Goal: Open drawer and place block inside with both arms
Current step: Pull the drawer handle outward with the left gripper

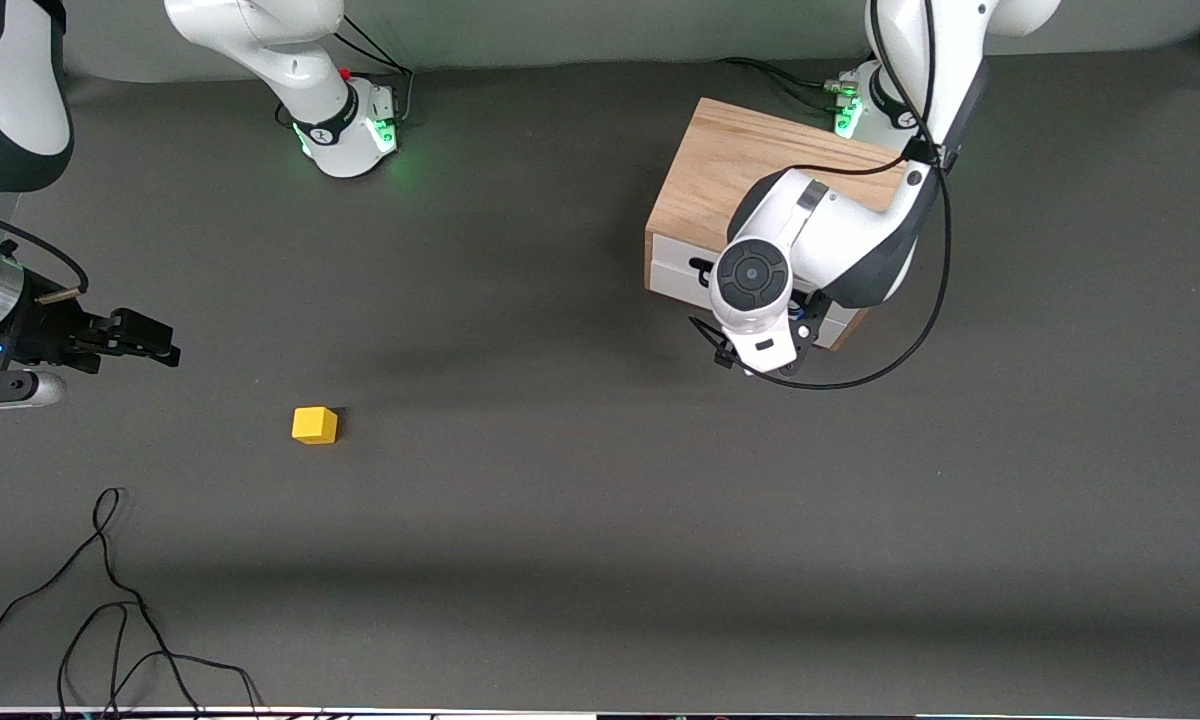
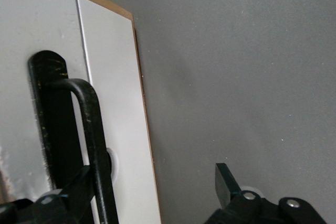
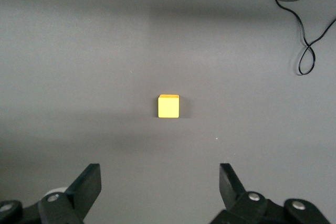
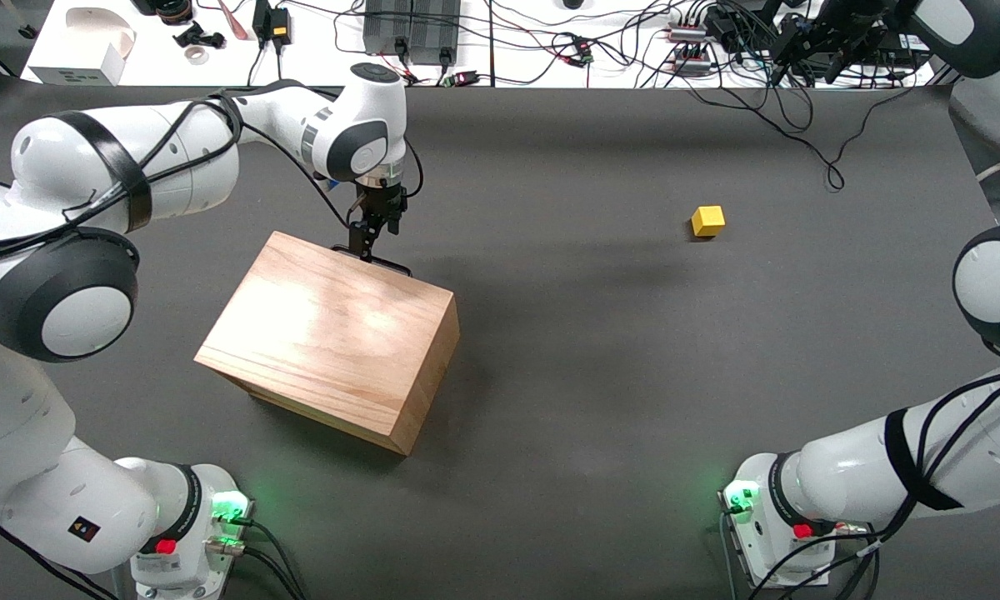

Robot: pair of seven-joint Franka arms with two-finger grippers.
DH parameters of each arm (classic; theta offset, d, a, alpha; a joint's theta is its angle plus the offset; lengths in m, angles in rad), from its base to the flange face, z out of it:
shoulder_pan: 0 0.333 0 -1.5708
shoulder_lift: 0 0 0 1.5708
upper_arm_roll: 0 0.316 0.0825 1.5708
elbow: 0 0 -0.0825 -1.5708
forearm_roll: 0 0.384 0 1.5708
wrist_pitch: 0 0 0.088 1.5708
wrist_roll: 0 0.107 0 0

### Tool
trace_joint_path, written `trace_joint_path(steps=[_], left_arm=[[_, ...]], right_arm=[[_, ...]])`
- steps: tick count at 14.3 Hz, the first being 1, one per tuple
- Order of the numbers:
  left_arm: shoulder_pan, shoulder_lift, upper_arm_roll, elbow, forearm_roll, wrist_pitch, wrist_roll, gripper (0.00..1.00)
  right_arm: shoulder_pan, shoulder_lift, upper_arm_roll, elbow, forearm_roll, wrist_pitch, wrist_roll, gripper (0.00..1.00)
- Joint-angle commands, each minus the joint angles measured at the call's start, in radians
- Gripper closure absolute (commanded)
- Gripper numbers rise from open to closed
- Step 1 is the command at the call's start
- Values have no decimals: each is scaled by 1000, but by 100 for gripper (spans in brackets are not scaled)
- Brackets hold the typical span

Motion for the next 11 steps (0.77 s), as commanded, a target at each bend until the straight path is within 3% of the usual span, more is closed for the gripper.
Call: trace_joint_path(steps=[1,11], left_arm=[[-1,17,3,28,-14,48,21,0],[15,156,6,255,-7,55,21,0]], right_arm=[[8,10,-6,23,20,0,16,0],[6,12,-6,21,20,0,16,0]])
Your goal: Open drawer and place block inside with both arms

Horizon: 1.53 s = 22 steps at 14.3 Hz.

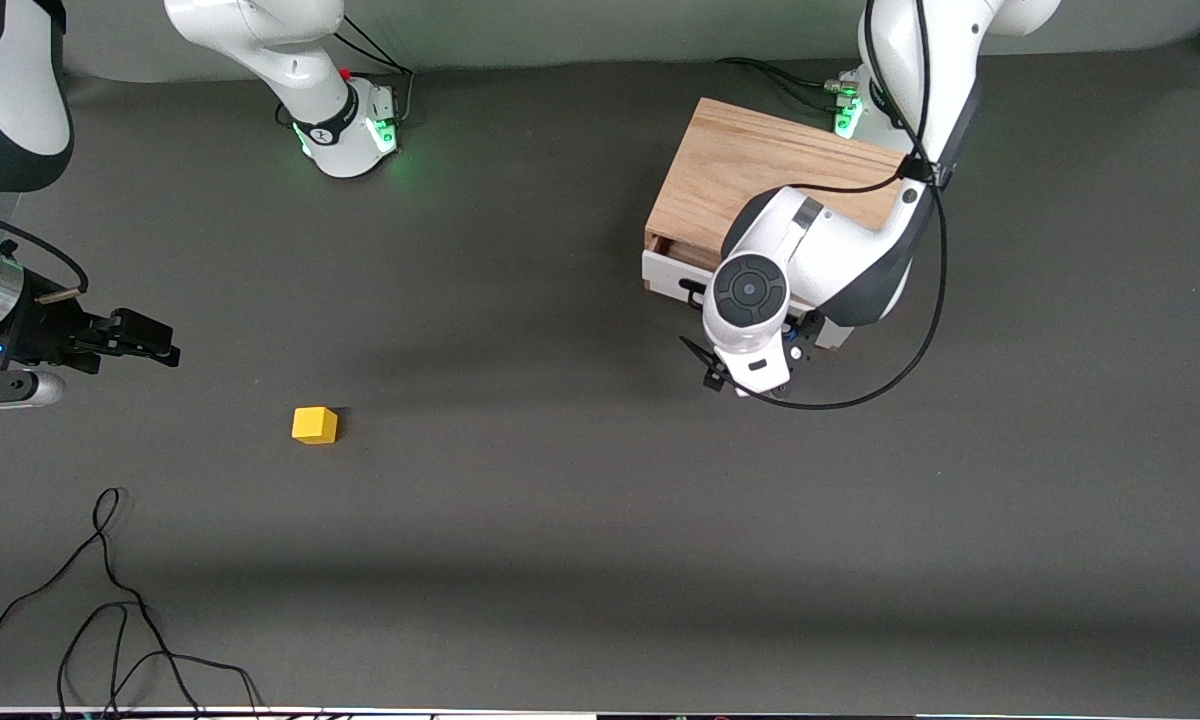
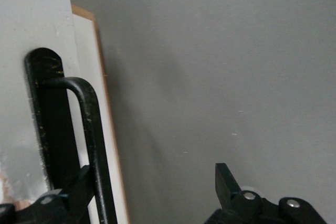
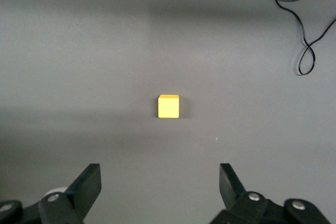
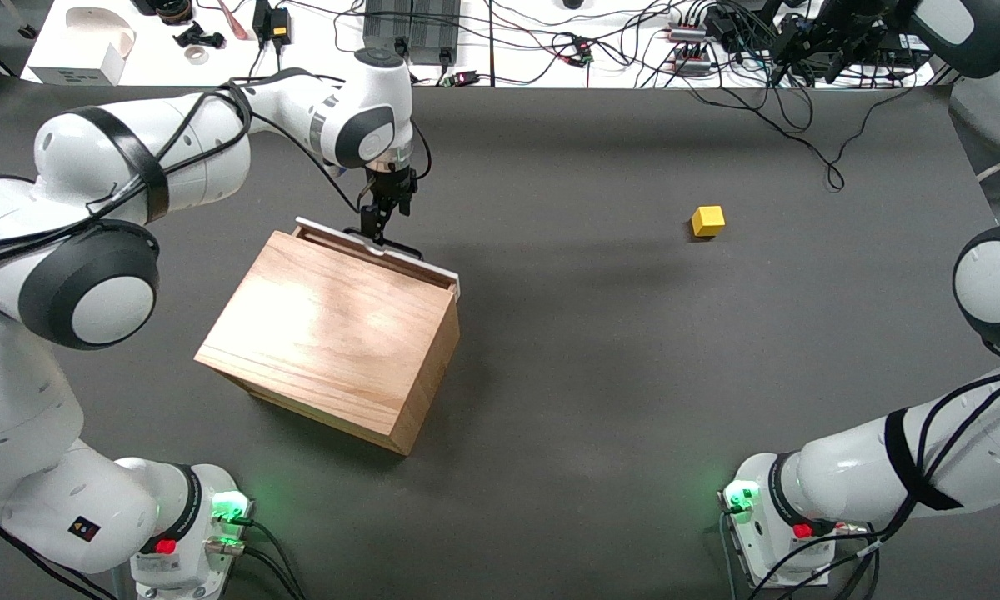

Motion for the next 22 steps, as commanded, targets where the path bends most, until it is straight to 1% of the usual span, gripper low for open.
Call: trace_joint_path(steps=[1,9,20,22], left_arm=[[9,71,0,124,-8,39,12,0],[7,87,1,130,-2,183,12,0],[7,99,7,132,2,335,10,0],[8,99,9,132,1,365,10,0]], right_arm=[[8,12,-6,23,20,-1,16,0],[9,12,-6,24,18,-1,18,0],[9,12,-6,24,18,1,16,0],[9,20,-4,38,16,1,15,0]])
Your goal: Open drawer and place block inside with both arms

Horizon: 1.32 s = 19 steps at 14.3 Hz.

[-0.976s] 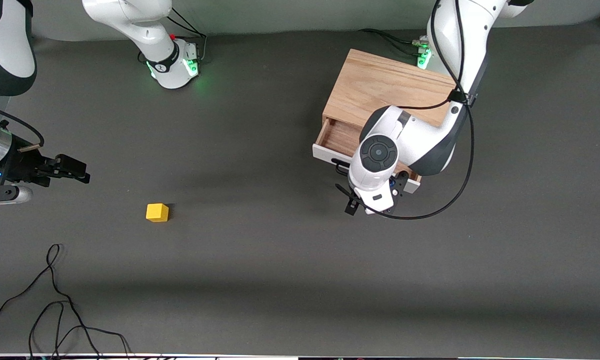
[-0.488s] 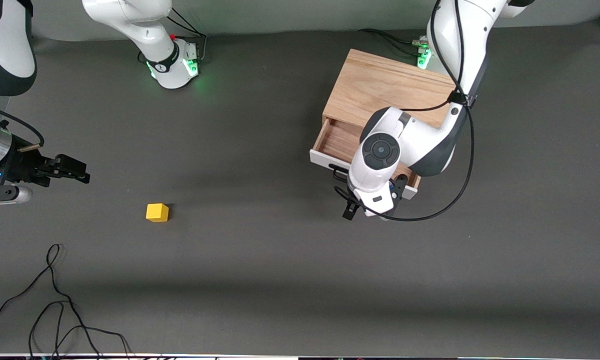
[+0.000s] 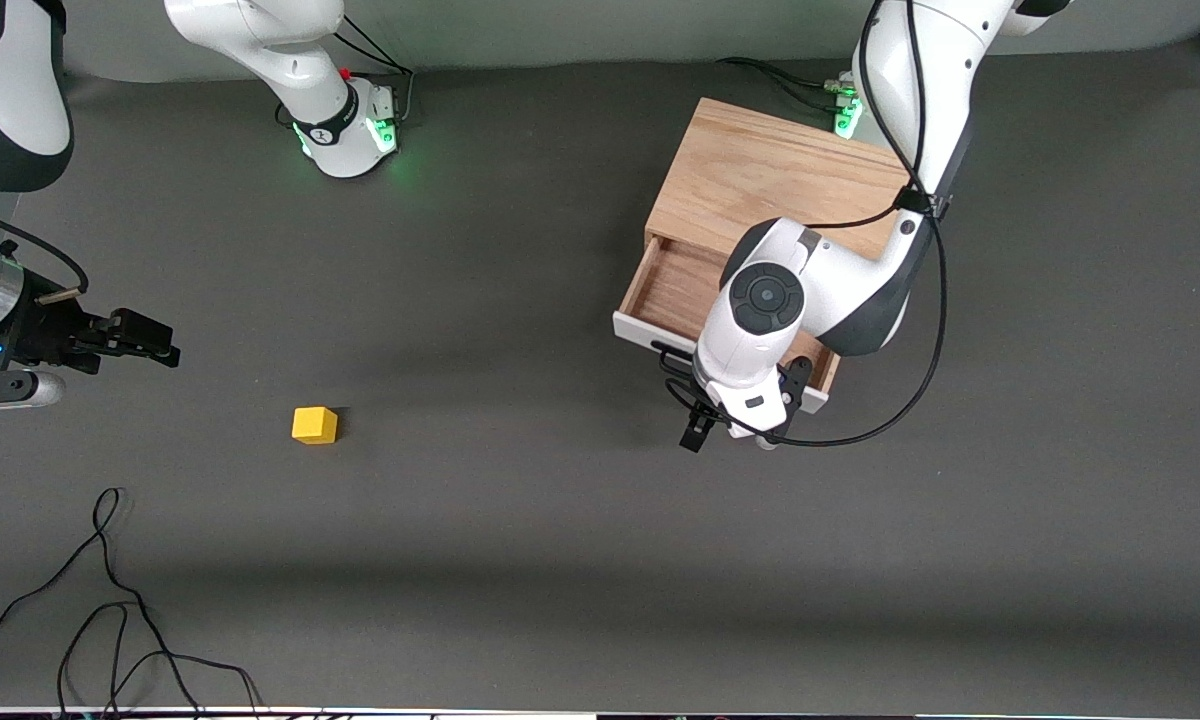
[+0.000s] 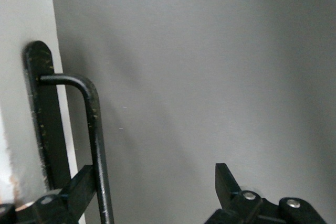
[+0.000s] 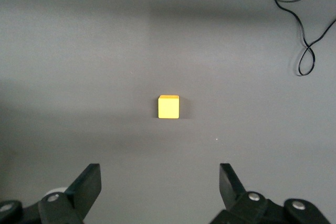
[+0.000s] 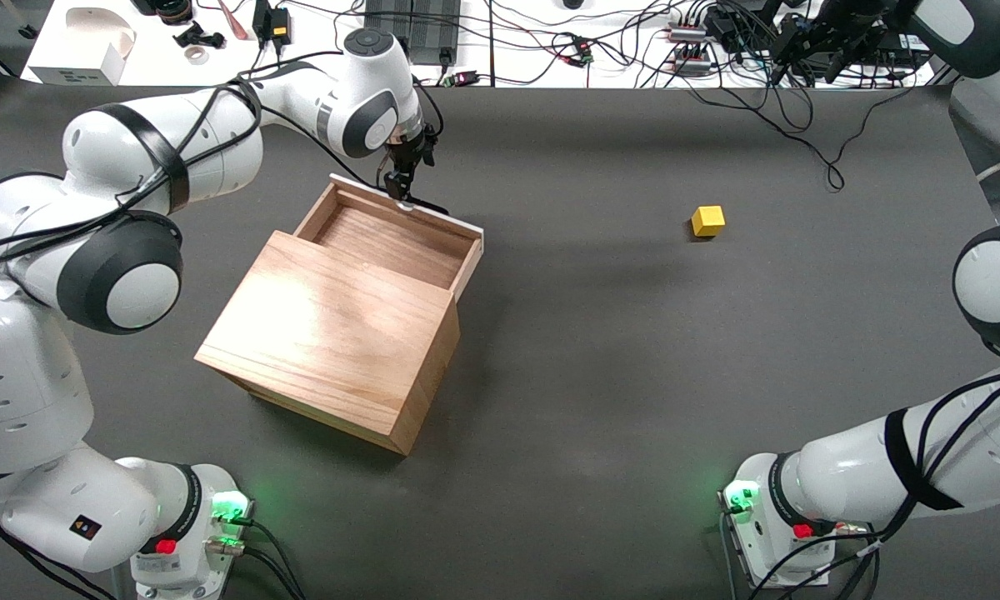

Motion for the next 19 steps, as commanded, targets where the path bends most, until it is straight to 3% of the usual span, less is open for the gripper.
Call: trace_joint_path(steps=[1,6,8,10,12,15,17,19], left_arm=[[-3,24,11,52,0,76,6,0],[3,10,41,130,30,66,14,0],[27,-41,52,168,81,-75,87,0],[81,-123,46,171,58,-256,289,0],[134,-196,46,167,29,-419,475,0],[225,-283,49,144,-2,-646,841,0],[288,-352,49,93,-3,-726,1086,0],[337,-426,50,33,-3,-748,1239,0]], right_arm=[[8,29,-4,40,18,-2,15,0],[18,40,-4,50,9,-3,4,0],[22,78,-4,45,18,-5,3,0],[41,105,-4,16,20,1,3,0],[55,136,-4,-54,18,98,3,0],[46,155,-11,-282,20,428,1,0],[49,190,-11,-390,20,593,3,0],[51,240,-11,-424,20,665,1,0]])
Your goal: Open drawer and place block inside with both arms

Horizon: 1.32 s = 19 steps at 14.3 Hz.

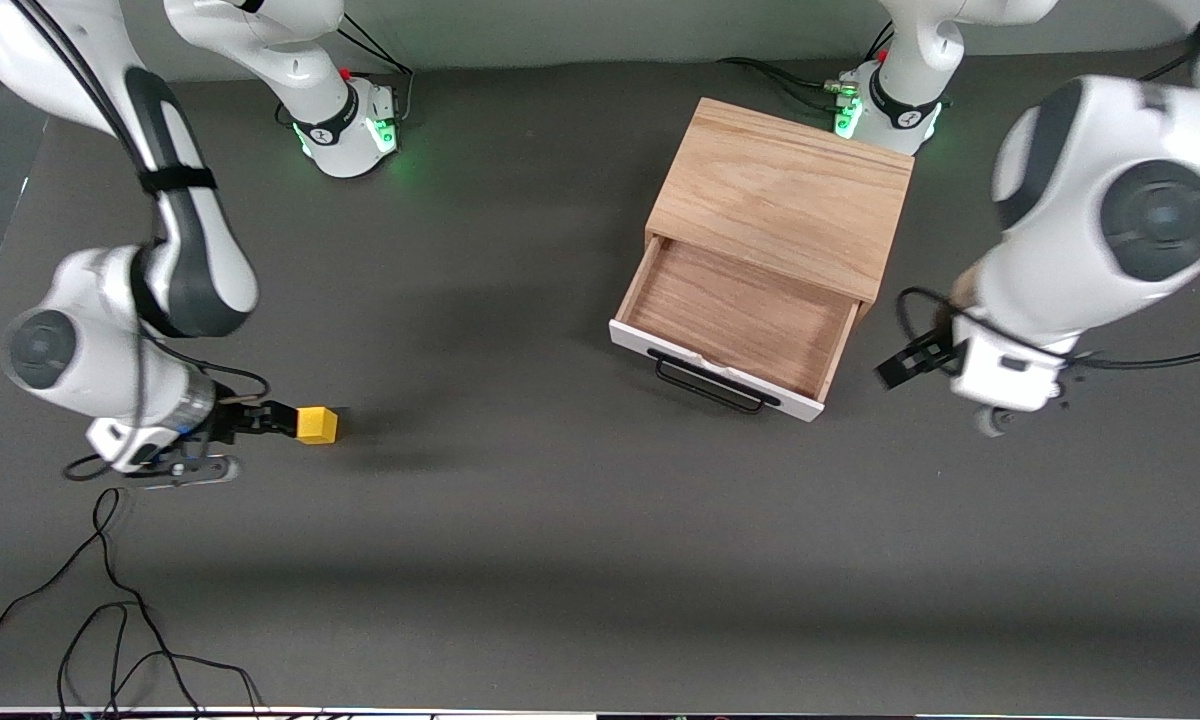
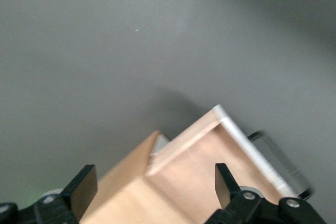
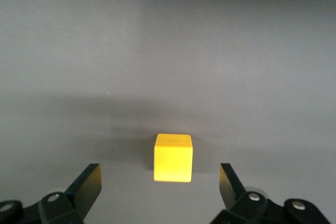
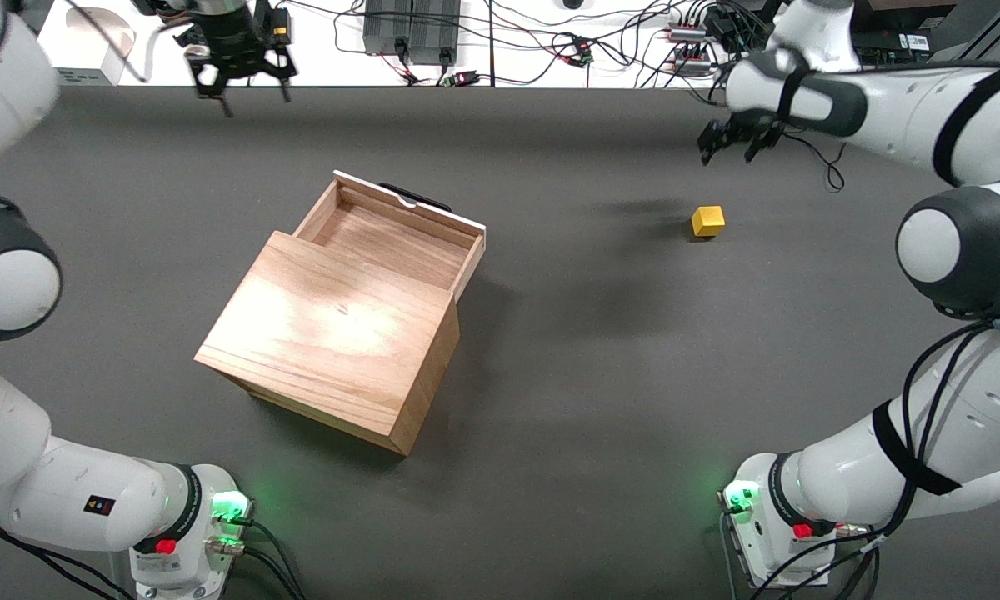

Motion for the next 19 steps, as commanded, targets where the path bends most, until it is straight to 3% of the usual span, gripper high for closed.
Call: trace_joint_path(steps=[1,6,11,17,19], left_arm=[[68,-134,-5,-140,-16,-8,207,0],[111,-258,-2,-264,1,5,402,0],[113,-301,28,-303,3,17,518,0],[114,-310,48,-305,11,26,583,0],[128,-312,51,-308,6,58,584,0]], right_arm=[[5,36,-4,-49,17,75,3,0],[5,96,-5,-98,17,172,3,0],[3,117,-5,-120,17,216,4,2],[6,120,-4,-124,17,216,4,37],[6,123,-4,-123,17,218,4,54]])
